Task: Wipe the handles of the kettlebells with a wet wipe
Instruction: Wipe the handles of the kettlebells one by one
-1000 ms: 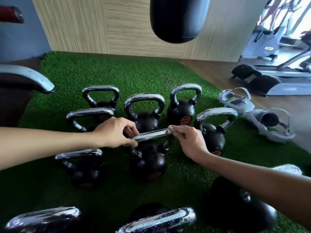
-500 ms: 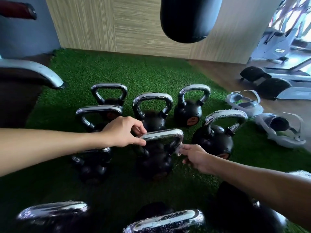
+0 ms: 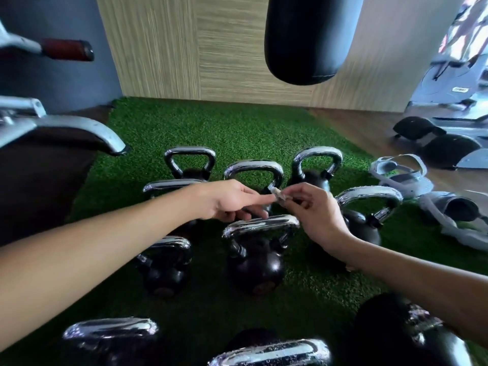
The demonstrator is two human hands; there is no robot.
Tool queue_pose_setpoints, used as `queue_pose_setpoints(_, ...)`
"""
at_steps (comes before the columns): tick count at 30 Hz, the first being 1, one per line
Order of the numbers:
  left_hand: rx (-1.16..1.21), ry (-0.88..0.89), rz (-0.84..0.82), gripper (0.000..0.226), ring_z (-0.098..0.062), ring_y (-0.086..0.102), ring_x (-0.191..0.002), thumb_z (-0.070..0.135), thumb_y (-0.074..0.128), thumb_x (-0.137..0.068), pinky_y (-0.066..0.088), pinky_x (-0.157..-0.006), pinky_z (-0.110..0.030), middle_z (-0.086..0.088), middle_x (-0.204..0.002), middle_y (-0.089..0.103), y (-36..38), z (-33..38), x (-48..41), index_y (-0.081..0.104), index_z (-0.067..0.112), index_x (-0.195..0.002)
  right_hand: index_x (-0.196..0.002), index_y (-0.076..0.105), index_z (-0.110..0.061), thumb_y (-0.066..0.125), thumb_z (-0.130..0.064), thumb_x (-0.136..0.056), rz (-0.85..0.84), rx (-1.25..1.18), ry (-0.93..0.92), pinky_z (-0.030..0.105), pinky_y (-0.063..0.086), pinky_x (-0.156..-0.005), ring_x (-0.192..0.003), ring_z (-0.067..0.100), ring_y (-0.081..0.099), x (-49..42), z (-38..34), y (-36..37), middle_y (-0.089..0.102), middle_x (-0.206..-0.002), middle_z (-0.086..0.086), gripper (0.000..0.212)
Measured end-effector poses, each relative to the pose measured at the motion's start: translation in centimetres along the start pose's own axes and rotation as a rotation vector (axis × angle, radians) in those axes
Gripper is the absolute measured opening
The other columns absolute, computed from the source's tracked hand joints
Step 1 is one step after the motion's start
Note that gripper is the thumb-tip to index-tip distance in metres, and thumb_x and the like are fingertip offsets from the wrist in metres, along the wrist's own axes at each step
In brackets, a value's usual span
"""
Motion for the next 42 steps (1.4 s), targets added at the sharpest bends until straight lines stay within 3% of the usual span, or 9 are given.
queue_pose_setpoints(7, 0.648, 0.085, -0.002, 0.054, 0.001, 0.052, -0.057, 0.049, 0.073, -0.078, 0.037, -0.047, -0.011, -0.008, -0.119, 0.075, 0.8, -2.3, -0.7, 0.073, 0.011, -0.116, -0.088, 0.080, -0.035, 0.082, -0.026, -0.081, 0.043, 0.025, -0.105, 0.013, 0.029, -0.045, -0.046, 0.002, 0.040, -2.3, -1.9, 1.2, 0.060, -0.055, -0.027, 0.012)
queue_pose_setpoints(13, 0.790, 0.130, 0.238, 0.042, 0.001, 0.046, -0.053, 0.034, 0.083, -0.068, 0.038, -0.046, -0.011, -0.002, -0.104, 0.069, 1.7, -4.9, -0.6, 0.080, 0.015, -0.106, -0.082, 0.078, -0.027, 0.085, -0.012, -0.077, -0.001, -0.061, -0.091, 0.018, 0.052, -0.063, -0.065, -0.005, 0.065, -2.3, -2.3, 2.8, 0.075, -0.076, -0.017, 0.017)
queue_pose_setpoints(19, 0.824, 0.202, 0.365, 0.028, 0.000, 0.046, -0.054, 0.017, 0.077, -0.087, 0.039, -0.049, -0.012, 0.006, -0.083, 0.074, 3.1, -5.8, 0.0, 0.075, 0.013, -0.114, -0.089, 0.081, -0.017, 0.082, -0.007, -0.078, -0.062, -0.040, -0.139, 0.003, 0.037, -0.050, -0.052, -0.015, 0.053, -2.3, -3.0, 3.1, 0.064, -0.061, -0.025, 0.015)
queue_pose_setpoints(22, 0.725, 0.271, 0.427, 0.032, 0.000, 0.048, -0.050, 0.015, 0.075, -0.090, 0.039, -0.049, -0.012, 0.010, -0.074, 0.072, 3.3, -6.1, 0.2, 0.072, 0.012, -0.122, -0.099, 0.078, -0.028, 0.085, -0.014, -0.075, -0.129, -0.028, -0.129, 0.006, 0.039, -0.054, -0.052, -0.008, 0.052, -2.5, -2.6, 3.2, 0.073, -0.081, -0.022, 0.028)
queue_pose_setpoints(25, 0.142, 0.356, 0.711, 0.017, 0.005, 0.057, -0.054, 0.025, 0.076, -0.090, 0.040, -0.057, -0.009, 0.020, -0.070, 0.072, 3.2, -7.8, 1.4, 0.079, 0.027, -0.107, -0.101, 0.076, -0.033, 0.089, -0.022, -0.072, -0.251, 0.143, -0.090, 0.004, 0.038, -0.054, -0.053, -0.011, 0.052, -3.1, -1.2, 2.4, 0.070, -0.080, -0.024, 0.034)
queue_pose_setpoints(27, -0.142, 0.377, 0.793, 0.015, 0.009, 0.060, -0.060, 0.026, 0.076, -0.089, 0.038, -0.058, -0.009, 0.021, -0.070, 0.071, 3.7, -9.2, 2.1, 0.081, 0.033, -0.101, -0.103, 0.077, -0.033, 0.088, -0.031, -0.074, -0.350, 0.339, -0.081, 0.000, 0.038, -0.059, -0.070, -0.018, 0.059, -3.5, 0.1, 1.7, 0.072, -0.091, -0.021, 0.031)
queue_pose_setpoints(30, -0.343, 0.417, 0.868, 0.020, 0.002, 0.059, -0.069, 0.028, 0.077, -0.089, 0.038, -0.061, -0.009, 0.015, -0.084, 0.069, 4.4, -10.0, 1.8, 0.080, 0.031, -0.108, -0.106, 0.079, -0.033, 0.082, -0.044, -0.079, -0.433, 0.496, -0.105, -0.007, 0.033, -0.070, -0.098, -0.004, 0.065, -3.5, 1.6, 1.2, 0.076, -0.106, -0.015, 0.029)
queue_pose_setpoints(37, -0.552, 0.586, 0.848, 0.039, -0.011, 0.059, -0.080, 0.025, 0.080, -0.086, 0.047, -0.071, -0.024, 0.013, -0.091, 0.074, 5.4, -9.2, 0.5, 0.073, 0.035, -0.123, -0.108, 0.079, -0.031, 0.079, -0.045, -0.082, -0.457, 0.515, -0.167, -0.002, 0.035, -0.063, -0.061, -0.026, 0.050, -3.3, 1.8, 1.2, 0.076, -0.107, -0.012, 0.029)
queue_pose_setpoints(42, -0.429, 0.449, 1.030, 0.006, -0.012, 0.058, -0.063, 0.027, 0.080, -0.087, 0.042, -0.064, -0.026, 0.009, -0.074, 0.072, 4.9, -13.0, 1.2, 0.083, 0.023, -0.090, -0.109, 0.079, -0.029, 0.078, -0.044, -0.083, -0.439, 0.493, -0.166, -0.002, 0.035, -0.064, -0.063, -0.031, 0.048, -2.9, 1.9, 1.1, 0.076, -0.108, -0.010, 0.030)
Point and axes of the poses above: each hand's wrist, its own x-axis away from the middle knuckle, its own y-axis out of the palm, z = x × y, the point moved 1 cm from there along -x, towards the middle knuckle
